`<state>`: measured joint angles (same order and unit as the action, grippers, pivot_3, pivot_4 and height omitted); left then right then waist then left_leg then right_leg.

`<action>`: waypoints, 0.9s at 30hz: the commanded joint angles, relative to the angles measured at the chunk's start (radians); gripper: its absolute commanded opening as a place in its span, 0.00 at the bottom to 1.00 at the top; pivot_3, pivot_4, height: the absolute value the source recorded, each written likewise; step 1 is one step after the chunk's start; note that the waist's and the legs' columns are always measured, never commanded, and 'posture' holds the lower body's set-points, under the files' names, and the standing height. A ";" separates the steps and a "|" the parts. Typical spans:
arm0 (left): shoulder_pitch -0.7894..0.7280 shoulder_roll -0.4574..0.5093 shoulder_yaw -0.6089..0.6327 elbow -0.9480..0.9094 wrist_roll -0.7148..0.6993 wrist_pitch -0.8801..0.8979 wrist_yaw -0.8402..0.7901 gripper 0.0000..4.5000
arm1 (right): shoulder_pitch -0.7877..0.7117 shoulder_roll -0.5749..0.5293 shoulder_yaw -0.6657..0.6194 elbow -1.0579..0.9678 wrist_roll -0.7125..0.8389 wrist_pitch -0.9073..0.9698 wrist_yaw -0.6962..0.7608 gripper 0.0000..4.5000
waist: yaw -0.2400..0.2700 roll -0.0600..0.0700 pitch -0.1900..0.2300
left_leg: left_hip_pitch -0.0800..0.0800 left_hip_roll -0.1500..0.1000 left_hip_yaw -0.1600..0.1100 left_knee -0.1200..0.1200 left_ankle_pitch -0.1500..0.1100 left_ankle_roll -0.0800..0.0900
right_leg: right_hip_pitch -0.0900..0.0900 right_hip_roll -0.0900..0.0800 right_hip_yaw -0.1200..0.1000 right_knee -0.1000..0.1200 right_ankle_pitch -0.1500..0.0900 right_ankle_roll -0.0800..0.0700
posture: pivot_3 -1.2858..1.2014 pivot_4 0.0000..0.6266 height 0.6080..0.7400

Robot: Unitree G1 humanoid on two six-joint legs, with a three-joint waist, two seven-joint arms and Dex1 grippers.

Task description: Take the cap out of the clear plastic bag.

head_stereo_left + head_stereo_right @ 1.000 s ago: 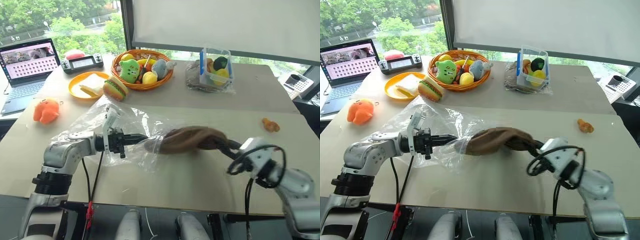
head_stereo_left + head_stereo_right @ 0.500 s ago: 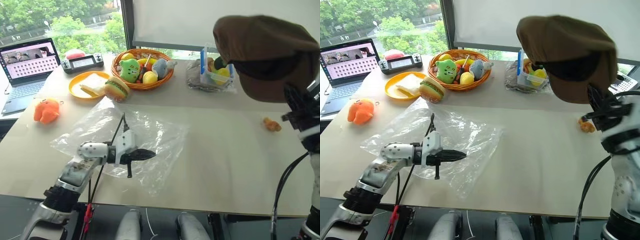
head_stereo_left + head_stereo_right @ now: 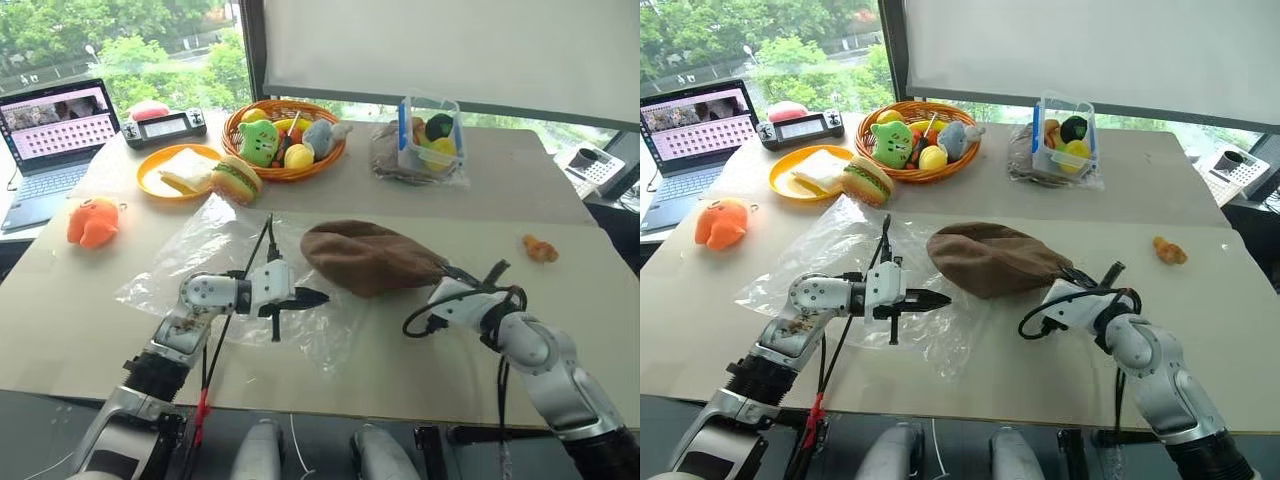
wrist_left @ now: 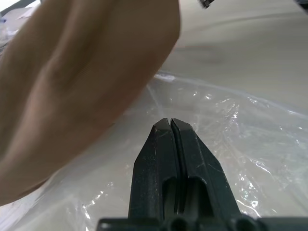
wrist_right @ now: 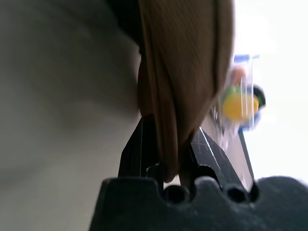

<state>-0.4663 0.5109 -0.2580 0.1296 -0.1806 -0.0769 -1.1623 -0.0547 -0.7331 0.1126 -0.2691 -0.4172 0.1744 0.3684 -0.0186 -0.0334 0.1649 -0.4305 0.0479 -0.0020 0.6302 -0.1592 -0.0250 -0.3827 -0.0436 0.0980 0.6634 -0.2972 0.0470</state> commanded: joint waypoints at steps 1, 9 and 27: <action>0.011 0.007 0.006 -0.036 -0.009 0.003 -0.010 0.00 | 0.043 0.027 0.018 0.029 0.026 0.059 0.067 0.25 | -0.001 0.000 0.000 | 0.003 0.001 0.000 0.000 0.000 0.000 | 0.003 0.000 0.000 0.000 -0.002 0.003 | 0.52 0.24 1.00; 0.027 0.022 0.052 -0.057 -0.082 0.093 -0.036 0.55 | 0.099 0.034 -0.015 -0.058 0.162 0.131 0.234 0.82 | -0.009 -0.001 0.000 | 0.006 0.001 0.000 -0.004 0.000 0.000 | 0.006 0.001 0.000 0.000 -0.003 0.001 | 0.52 0.24 1.00; -0.020 -0.061 0.592 -0.073 -0.481 0.687 0.555 0.98 | 0.026 0.265 -0.709 -0.247 1.061 0.527 0.183 1.00 | -0.021 0.001 0.002 | 0.005 0.001 -0.003 -0.004 -0.001 0.000 | 0.005 0.000 -0.002 0.000 -0.003 0.001 | 0.52 0.24 1.00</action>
<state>-0.4813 0.4715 0.2817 0.0409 -0.7020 0.6555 -0.7298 0.0074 -0.4894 -0.5539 -0.5187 0.6094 0.7047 0.6218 -0.0393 -0.0324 0.1671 -0.4253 0.0486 -0.0054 0.6257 -0.1598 -0.0247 -0.3775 -0.0431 0.0959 0.6636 -0.2997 0.0469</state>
